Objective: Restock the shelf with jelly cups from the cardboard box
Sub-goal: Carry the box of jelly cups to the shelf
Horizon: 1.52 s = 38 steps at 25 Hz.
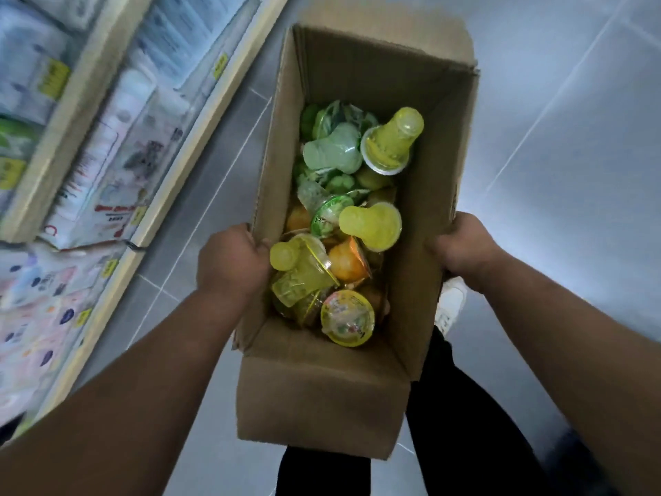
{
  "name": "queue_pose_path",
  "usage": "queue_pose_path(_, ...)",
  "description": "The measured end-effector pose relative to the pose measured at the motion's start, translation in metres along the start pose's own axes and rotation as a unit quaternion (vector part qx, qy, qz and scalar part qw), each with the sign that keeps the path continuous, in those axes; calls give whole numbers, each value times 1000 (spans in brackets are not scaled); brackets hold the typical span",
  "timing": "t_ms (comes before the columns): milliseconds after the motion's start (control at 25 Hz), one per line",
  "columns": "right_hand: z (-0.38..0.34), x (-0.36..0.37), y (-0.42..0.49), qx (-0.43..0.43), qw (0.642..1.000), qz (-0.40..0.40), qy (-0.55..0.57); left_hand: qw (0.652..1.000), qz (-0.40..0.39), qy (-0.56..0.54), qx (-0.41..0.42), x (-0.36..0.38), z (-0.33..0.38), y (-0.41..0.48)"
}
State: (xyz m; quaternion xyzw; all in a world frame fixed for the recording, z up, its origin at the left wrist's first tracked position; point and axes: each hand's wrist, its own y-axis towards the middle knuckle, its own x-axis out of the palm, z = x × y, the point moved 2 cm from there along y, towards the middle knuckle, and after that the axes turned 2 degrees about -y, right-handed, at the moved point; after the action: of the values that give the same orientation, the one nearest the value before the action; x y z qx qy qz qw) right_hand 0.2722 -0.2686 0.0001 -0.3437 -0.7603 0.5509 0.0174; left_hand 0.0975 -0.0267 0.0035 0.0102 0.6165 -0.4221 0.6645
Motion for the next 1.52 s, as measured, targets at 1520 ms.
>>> queue_pose_path(1520, -262, -1117, 68, 51, 975, 168, 133, 968, -51, 47, 240, -293, 1187, 235)
